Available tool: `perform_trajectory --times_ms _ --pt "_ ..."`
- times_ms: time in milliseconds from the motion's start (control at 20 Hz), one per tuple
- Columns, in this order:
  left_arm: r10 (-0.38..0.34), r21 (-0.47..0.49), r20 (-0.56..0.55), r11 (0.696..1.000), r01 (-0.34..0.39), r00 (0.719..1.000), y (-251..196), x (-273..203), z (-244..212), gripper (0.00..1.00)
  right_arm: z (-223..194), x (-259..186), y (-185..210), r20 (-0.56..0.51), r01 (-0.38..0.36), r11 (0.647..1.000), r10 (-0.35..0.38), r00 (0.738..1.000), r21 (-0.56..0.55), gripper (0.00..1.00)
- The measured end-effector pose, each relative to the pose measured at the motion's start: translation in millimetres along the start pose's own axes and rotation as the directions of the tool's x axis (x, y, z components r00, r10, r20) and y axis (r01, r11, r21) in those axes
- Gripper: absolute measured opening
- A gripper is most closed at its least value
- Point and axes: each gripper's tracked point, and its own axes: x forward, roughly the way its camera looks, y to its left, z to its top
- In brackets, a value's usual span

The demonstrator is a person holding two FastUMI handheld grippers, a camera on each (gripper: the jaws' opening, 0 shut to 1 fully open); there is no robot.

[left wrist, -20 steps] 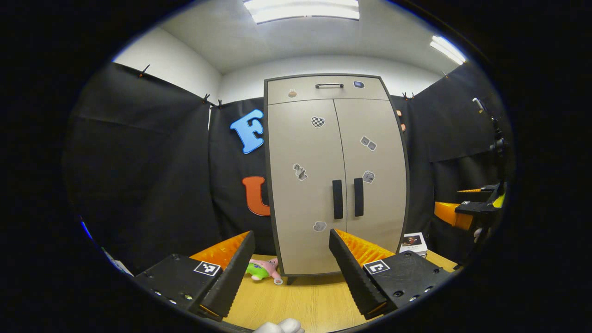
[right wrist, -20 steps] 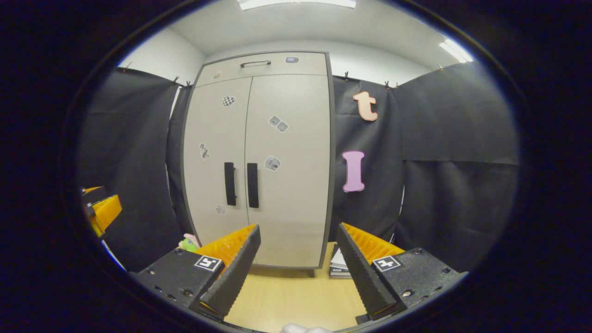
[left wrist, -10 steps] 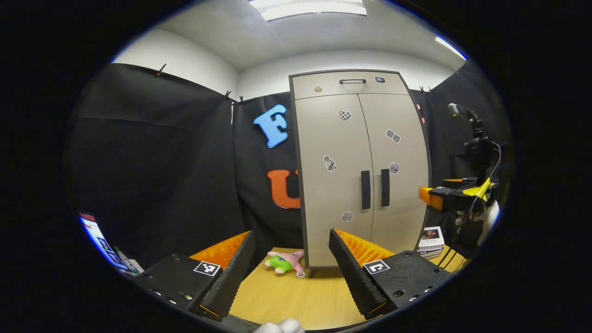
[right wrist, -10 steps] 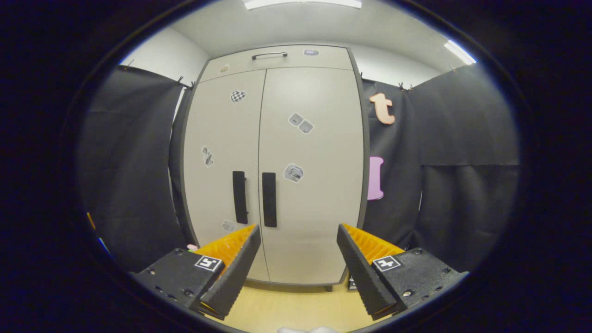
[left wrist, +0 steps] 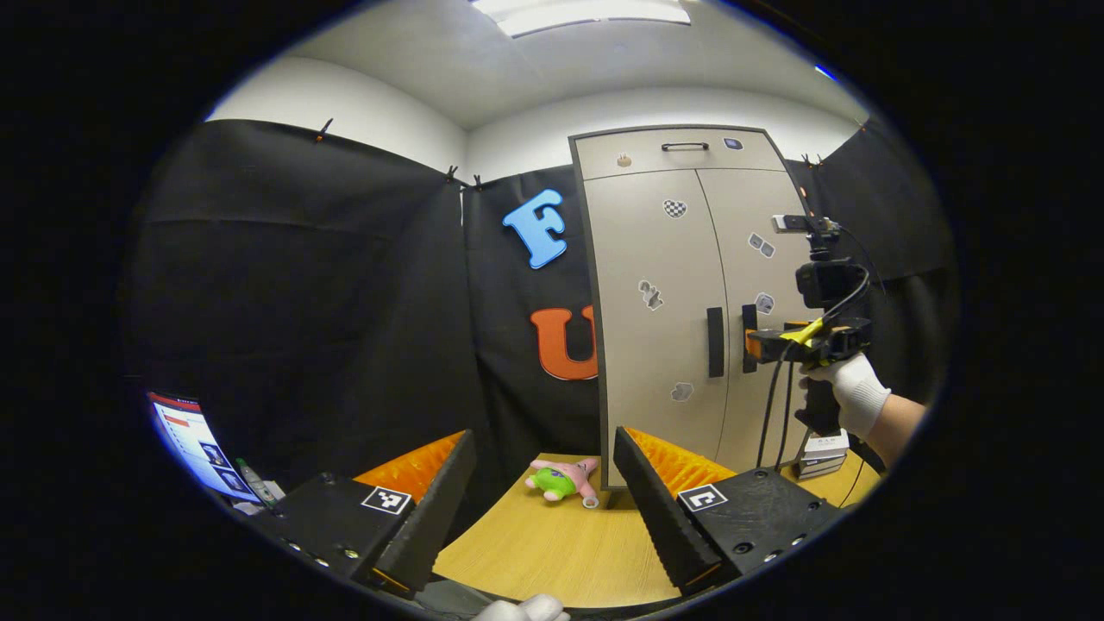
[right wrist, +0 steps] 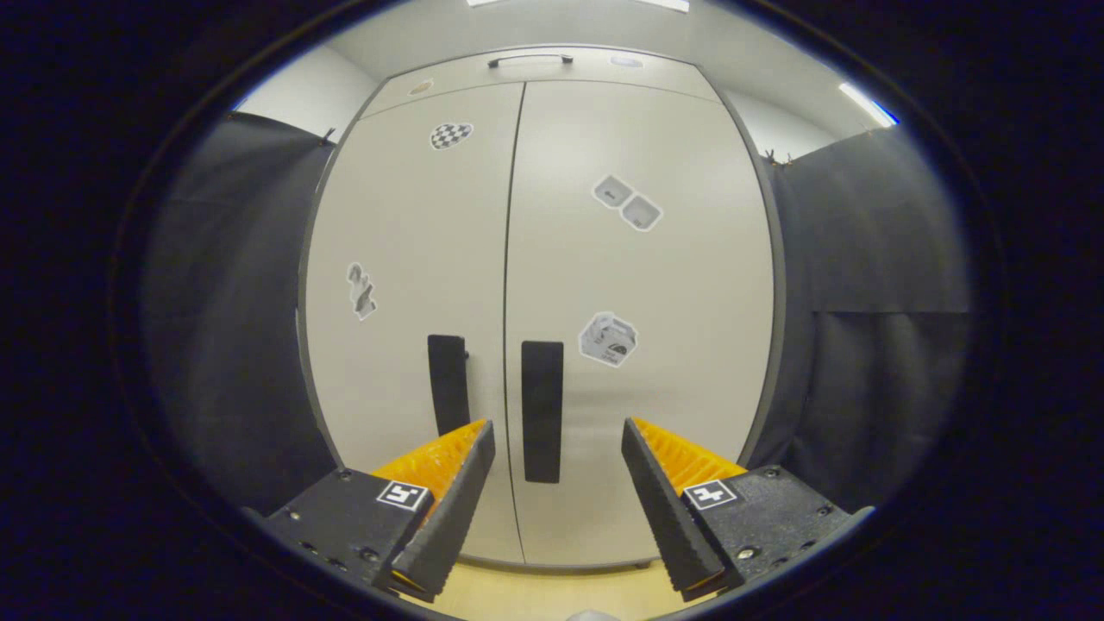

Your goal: Open the right door of the double-door shoe cabinet with the right hand, and open the left door with the left hand.

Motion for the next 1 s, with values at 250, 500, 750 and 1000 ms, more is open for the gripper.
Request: perform_trajectory --times_ms 250,500,750,1000 --pt "0.005 0.010 -0.013 1.000 -0.005 1.000 1.2 -0.7 -2.2 0.96 -13.4 41.9 2.3 -0.068 0.021 1.000 -0.020 0.997 0.019 0.89" --pt "0.030 -0.029 -0.020 0.999 -0.030 0.999 4.4 4.5 -0.6 0.96 -10.9 56.7 8.8 -0.066 0.013 0.997 -0.008 0.998 0.074 0.51" --pt "0.052 -0.046 -0.035 0.998 -0.053 0.998 12.3 9.3 -7.6 0.96 -10.6 63.1 11.5 -0.064 0.014 0.999 -0.012 0.998 0.031 0.37" --pt "0.051 -0.062 -0.033 0.997 -0.053 0.998 13.9 11.4 -5.6 0.96 -11.3 62.6 10.3 -0.069 0.020 1.000 -0.021 0.997 -0.009 0.30"
